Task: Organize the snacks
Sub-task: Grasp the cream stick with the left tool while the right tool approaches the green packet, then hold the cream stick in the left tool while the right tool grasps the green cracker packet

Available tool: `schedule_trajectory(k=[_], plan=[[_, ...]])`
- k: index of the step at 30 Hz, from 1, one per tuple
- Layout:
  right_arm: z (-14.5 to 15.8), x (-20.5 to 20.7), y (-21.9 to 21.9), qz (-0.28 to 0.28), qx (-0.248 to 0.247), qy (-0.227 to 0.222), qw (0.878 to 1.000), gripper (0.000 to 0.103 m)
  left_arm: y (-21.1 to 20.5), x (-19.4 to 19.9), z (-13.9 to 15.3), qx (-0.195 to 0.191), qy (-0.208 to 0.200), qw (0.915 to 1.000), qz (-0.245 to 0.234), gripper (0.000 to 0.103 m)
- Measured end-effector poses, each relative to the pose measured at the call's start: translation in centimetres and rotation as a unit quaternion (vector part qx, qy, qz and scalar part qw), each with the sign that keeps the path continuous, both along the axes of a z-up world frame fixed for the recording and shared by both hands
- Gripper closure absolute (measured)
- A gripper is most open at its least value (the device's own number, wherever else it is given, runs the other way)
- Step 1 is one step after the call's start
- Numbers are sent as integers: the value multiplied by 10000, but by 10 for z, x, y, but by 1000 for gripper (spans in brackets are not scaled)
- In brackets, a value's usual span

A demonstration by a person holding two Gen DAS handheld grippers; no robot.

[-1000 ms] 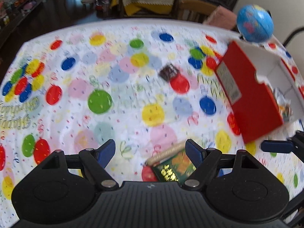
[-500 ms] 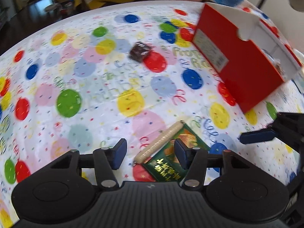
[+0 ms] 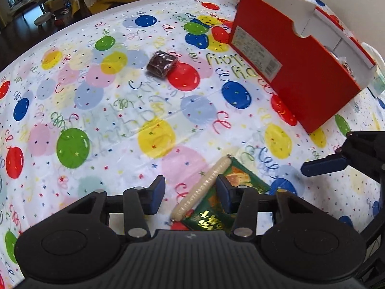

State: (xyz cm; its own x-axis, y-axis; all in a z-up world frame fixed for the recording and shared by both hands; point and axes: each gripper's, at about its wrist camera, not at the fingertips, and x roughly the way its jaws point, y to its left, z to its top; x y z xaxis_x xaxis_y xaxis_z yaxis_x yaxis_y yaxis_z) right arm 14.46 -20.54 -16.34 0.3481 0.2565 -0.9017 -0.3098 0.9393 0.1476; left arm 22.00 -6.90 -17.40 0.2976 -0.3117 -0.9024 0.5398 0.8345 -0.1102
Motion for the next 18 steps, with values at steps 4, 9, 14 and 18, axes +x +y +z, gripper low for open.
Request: schedule_trajectory(k=[4, 9, 14, 18], plan=[[-1, 1, 1, 6, 9, 4, 10000, 11, 4, 1, -2, 80, -12, 9999, -103, 58], [-3, 5, 1, -11, -63, -45, 10000, 14, -7, 2, -2, 208, -163, 9995, -169, 58], [-3, 9, -1, 13, -136, -81, 9999, 14, -16, -4, -3, 361, -388, 9981, -316, 75], [-6, 11, -1, 34, -150, -58, 9999, 14, -14, -3, -3, 276, -366, 9987, -209, 92]])
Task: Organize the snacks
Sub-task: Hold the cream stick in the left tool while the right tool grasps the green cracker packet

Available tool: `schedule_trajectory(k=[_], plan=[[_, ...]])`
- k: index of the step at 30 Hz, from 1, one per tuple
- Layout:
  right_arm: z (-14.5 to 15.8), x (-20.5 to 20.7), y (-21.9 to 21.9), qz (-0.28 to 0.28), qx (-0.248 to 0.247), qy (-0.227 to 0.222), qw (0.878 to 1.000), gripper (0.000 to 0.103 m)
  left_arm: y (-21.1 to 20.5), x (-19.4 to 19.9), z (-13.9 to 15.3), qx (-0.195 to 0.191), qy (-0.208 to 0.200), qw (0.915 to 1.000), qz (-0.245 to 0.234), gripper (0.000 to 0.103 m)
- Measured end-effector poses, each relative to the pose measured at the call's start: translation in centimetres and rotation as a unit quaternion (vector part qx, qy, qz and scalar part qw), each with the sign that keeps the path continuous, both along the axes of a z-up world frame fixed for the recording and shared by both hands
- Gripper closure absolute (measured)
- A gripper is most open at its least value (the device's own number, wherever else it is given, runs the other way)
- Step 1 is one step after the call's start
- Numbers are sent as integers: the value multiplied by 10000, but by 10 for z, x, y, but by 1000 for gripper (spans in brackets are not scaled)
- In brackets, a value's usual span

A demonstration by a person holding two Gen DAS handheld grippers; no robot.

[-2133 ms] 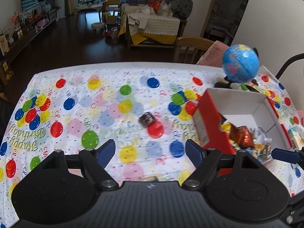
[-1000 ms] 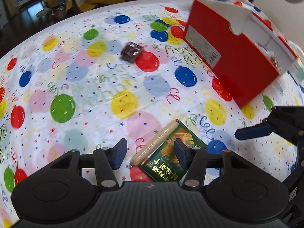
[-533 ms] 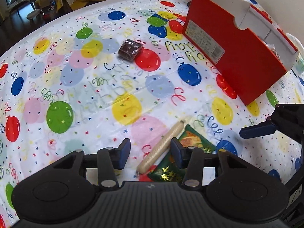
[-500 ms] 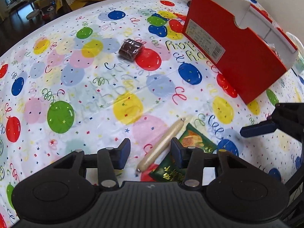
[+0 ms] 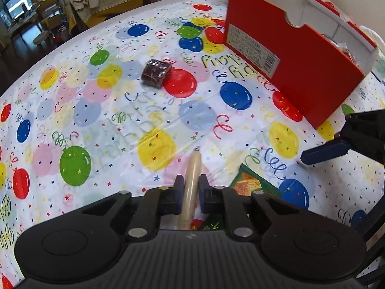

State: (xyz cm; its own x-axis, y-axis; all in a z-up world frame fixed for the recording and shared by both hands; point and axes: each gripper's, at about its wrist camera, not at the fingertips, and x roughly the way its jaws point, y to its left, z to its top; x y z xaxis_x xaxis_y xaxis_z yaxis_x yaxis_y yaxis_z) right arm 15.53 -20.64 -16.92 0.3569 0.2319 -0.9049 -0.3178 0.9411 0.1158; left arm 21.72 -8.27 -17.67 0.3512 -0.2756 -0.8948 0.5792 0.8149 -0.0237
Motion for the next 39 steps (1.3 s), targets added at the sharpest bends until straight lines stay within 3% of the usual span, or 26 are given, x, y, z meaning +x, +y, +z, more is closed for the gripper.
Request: schedule_trajectory(k=[4, 7, 14, 18, 24, 29, 32, 36, 39], plan=[[1, 1, 5, 238, -106, -117, 9996, 14, 17, 8, 0, -236, 145, 9982, 531, 93], [3, 4, 9, 546, -295, -301, 9976, 14, 41, 12, 0, -503, 294, 9915, 1167, 93], [5, 17, 19, 1363, -546, -503, 9879, 16, 103, 7, 3, -1022, 478, 9630, 2446, 93], [2, 11, 37, 2326, -862, -514, 9674, 18, 121, -3, 4, -1238, 523, 9465, 2935, 93], [-7, 8, 66, 3544, -1285, -523, 9248, 23, 125, -18, 1, -1351, 567, 9372, 3165, 93], [-11, 18, 72, 4030, -1180, -373, 9068, 27, 128, -21, -2, -1435, 645, 9333, 3229, 93], [-12, 25, 70, 4169, -992, -212, 9033, 30, 129, -21, -3, -1456, 642, 9329, 3229, 93], [-12, 32, 68, 4088, -837, -106, 9087, 38, 130, -21, -4, -1453, 641, 9317, 3268, 93], [-10, 31, 63, 3813, -733, -110, 9215, 46, 130, -22, -5, -1434, 642, 9326, 3249, 93]])
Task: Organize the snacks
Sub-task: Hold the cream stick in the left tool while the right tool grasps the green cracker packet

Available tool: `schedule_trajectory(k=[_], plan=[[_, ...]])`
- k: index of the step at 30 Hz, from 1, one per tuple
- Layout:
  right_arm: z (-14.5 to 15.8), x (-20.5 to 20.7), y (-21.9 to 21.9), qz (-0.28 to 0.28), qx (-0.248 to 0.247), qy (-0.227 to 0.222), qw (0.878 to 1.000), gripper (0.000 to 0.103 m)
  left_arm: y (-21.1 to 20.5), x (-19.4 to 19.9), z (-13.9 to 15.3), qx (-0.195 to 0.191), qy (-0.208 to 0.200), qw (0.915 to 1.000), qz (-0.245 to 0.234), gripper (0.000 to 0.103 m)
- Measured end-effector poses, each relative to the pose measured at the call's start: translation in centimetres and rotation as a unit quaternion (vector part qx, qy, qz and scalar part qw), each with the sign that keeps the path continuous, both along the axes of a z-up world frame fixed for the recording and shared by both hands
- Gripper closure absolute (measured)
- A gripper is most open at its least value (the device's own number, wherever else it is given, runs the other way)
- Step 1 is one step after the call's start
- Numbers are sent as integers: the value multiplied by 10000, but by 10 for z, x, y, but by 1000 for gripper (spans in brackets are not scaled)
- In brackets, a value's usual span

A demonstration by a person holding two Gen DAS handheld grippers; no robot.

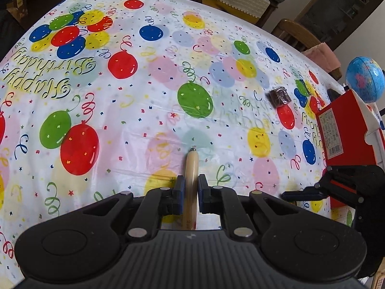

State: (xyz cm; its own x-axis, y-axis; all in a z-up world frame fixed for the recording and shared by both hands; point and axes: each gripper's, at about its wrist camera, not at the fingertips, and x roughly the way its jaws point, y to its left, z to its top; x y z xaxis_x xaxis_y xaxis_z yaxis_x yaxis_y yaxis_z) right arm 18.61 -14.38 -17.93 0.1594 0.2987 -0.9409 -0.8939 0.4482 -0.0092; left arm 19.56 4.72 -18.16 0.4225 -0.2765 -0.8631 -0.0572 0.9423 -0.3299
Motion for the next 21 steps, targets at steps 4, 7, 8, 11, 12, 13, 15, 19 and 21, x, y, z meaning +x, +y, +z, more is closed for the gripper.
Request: schedule_trajectory(k=[4, 7, 8, 11, 12, 13, 15, 19, 21], plan=[[1, -5, -4, -604, 75, -17, 9981, 51, -3, -3, 1, 23, -19, 10000, -39, 93], [3, -8, -9, -1286, 228, 34, 9914, 52, -6, -6, 1, 33, -19, 9999, -100, 93], [4, -9, -12, -1550, 300, 52, 9874, 52, -7, -8, 1, 50, -21, 9999, -118, 93], [7, -11, -23, -2339, 470, 72, 9711, 53, -10, -13, 1, 69, -13, 9998, -167, 93], [7, -12, -27, -2582, 521, 78, 9647, 54, -11, -15, 1, 77, -10, 9998, -184, 93], [8, -14, -31, -2815, 561, 82, 9579, 55, -12, -16, 2, 75, -3, 9998, -197, 93], [10, -17, -41, -3227, 636, 86, 9443, 56, -14, -20, 2, 66, 12, 9998, -213, 93], [14, -24, -56, -3759, 717, 34, 9239, 56, -19, -26, 7, 69, -15, 9996, -267, 93], [16, -29, -63, -3928, 754, 39, 9165, 57, -21, -29, 10, 49, -37, 9996, -292, 93]])
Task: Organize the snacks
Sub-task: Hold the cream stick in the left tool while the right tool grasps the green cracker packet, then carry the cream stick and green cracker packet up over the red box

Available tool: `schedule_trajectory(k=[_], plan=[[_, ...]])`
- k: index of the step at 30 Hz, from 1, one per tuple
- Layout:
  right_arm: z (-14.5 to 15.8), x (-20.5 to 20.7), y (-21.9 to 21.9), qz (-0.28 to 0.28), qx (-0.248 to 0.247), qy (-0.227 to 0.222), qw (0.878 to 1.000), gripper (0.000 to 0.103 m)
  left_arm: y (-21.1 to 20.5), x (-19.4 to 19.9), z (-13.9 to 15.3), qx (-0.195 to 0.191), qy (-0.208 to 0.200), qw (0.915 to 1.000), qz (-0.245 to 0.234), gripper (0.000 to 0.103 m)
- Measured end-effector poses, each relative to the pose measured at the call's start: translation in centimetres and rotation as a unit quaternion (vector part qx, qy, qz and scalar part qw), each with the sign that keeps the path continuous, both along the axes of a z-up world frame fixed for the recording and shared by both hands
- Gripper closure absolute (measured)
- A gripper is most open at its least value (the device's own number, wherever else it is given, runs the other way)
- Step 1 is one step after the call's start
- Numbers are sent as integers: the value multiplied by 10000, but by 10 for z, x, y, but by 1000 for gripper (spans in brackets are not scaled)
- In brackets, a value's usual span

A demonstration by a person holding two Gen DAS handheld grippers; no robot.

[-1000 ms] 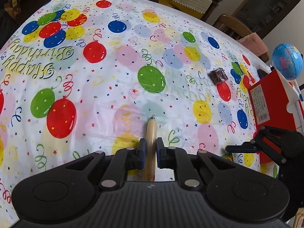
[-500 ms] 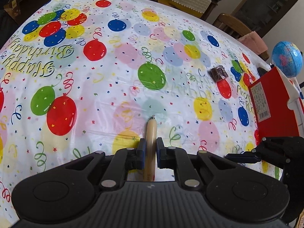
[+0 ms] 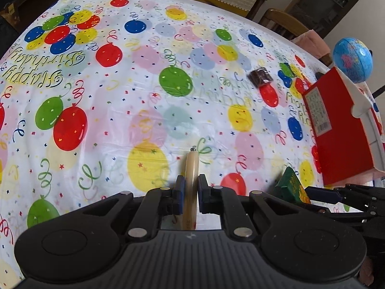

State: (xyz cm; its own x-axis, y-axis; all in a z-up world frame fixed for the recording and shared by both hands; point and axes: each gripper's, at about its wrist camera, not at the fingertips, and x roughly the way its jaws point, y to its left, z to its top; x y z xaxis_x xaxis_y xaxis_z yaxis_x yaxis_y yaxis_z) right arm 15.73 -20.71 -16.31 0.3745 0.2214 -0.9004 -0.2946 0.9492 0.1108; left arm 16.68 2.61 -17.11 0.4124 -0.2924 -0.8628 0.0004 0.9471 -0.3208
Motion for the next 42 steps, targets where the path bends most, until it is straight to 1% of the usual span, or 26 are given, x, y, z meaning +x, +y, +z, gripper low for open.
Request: schedule_trajectory(k=[3, 6, 7, 8, 9, 10, 12, 15, 16, 17, 19, 20, 25, 29, 31, 33, 35, 36, 37, 38, 42], plan=[[7, -8, -10, -207, 89, -25, 9997, 58, -4, -4, 6, -14, -38, 10000, -57, 93], [17, -17, -18, -330, 177, -80, 9993, 67, -9, -8, 13, -26, -99, 9999, -123, 93], [18, -19, -21, -352, 211, -79, 9991, 87, -11, -9, 15, -23, -121, 9998, -146, 93], [19, -21, -23, -375, 205, -45, 9991, 88, -13, -10, 17, -16, -139, 9998, -169, 93], [18, -23, -24, -353, 211, -12, 9992, 84, -15, -11, 18, -11, -150, 9997, -192, 93], [16, -25, -25, -307, 178, 28, 9994, 85, -16, -13, 19, 0, -155, 9997, -206, 93], [15, -30, -27, -326, 127, 22, 9994, 81, -19, -16, 21, 9, -172, 9996, -229, 93], [19, -36, -31, -365, 198, -75, 9991, 69, -20, -21, 23, 12, -186, 9996, -231, 93], [19, -36, -32, -348, 170, -111, 9992, 60, -19, -22, 23, 14, -183, 9996, -227, 93], [19, -37, -32, -292, 146, -148, 9994, 46, -19, -23, 23, 17, -185, 9996, -225, 93], [16, -37, -29, -55, 47, -210, 9998, 26, -19, -26, 24, 13, -192, 9996, -215, 93], [14, -36, -26, 89, -73, -242, 9996, 28, -18, -27, 23, 19, -188, 9996, -207, 93], [-1, -29, -14, 704, -469, -165, 9963, 28, -14, -35, 18, 32, -107, 9999, -106, 93], [-11, -26, -8, 983, -704, -117, 9926, 36, -13, -46, 12, 0, -17, 10000, -44, 93], [-15, -26, -8, 1045, -748, -98, 9917, 38, -13, -51, 9, -17, 33, 10000, -2, 93], [-15, -29, -6, 1143, -782, -188, 9902, 42, -12, -56, 6, -28, 87, 9999, 58, 93], [-14, -31, -4, 1150, -751, -229, 9903, 51, -12, -60, 3, -46, 138, 9998, 112, 93], [-13, -33, -3, 1141, -755, -251, 9903, 53, -12, -61, 2, -51, 154, 9998, 144, 93], [-12, -34, -2, 1151, -758, -263, 9901, 59, -12, -63, 1, -57, 168, 9997, 172, 93], [-12, -34, -2, 1142, -767, -266, 9901, 61, -11, -64, 0, -63, 176, 9996, 194, 93], [-11, -34, -2, 1036, -789, -228, 9912, 61, -8, -68, 4, -53, 129, 9993, 339, 93]])
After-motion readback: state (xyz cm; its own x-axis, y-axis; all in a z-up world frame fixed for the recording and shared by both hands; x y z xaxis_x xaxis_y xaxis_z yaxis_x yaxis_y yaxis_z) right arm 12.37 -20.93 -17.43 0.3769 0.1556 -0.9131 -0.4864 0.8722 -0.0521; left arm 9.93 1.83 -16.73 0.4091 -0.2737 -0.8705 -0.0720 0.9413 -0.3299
